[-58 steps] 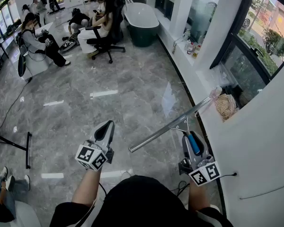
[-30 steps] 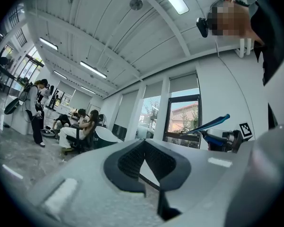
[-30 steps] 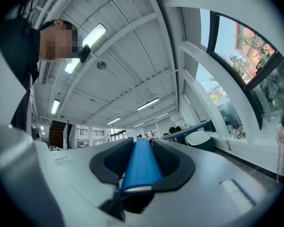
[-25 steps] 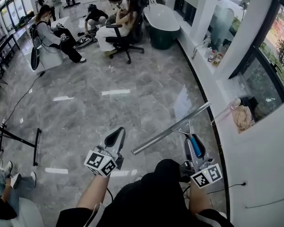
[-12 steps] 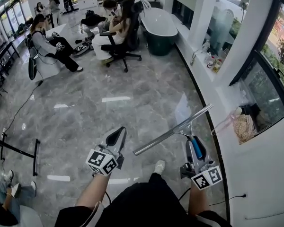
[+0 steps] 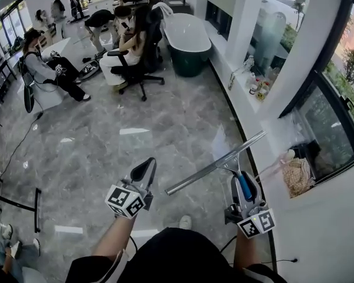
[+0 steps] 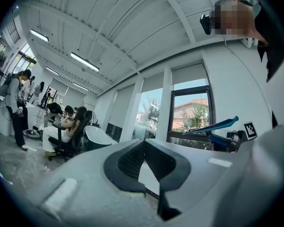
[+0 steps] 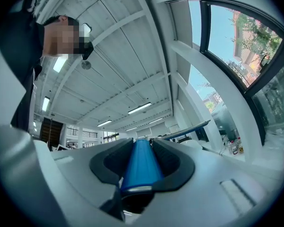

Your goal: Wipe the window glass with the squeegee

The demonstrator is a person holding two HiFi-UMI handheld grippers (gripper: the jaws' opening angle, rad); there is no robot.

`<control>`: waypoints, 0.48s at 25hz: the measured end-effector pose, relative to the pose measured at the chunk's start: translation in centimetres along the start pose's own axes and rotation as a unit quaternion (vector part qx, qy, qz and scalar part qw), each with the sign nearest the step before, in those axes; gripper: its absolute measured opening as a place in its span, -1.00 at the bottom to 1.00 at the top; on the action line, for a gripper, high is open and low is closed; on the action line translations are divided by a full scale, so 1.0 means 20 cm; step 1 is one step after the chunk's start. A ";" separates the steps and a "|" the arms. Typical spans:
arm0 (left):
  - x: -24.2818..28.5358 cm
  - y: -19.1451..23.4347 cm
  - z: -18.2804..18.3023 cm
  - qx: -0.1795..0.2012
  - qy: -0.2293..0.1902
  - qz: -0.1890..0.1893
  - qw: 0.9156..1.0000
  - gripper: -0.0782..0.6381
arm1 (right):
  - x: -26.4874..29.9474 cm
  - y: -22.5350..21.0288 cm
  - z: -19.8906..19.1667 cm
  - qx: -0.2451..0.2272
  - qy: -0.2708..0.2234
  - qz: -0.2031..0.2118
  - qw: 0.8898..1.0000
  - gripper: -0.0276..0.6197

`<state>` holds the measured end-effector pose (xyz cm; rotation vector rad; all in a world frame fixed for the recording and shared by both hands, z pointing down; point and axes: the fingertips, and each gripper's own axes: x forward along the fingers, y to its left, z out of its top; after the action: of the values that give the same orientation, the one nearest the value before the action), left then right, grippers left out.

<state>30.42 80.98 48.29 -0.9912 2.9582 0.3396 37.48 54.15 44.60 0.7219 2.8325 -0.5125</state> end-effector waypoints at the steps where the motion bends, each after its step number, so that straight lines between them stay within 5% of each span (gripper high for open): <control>1: 0.07 -0.01 0.00 0.001 0.001 -0.002 1.000 -0.78 | 0.01 -0.06 0.02 0.001 -0.001 -0.004 1.000 -0.51; 12: 0.72 -0.15 -0.14 -0.004 0.018 -0.074 0.997 -0.78 | 0.00 -0.58 0.14 -0.018 -0.012 -0.081 0.996 -0.51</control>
<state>20.90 69.55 49.33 -1.2203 2.8936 0.3341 32.09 43.65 45.36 0.4780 2.8838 -0.4901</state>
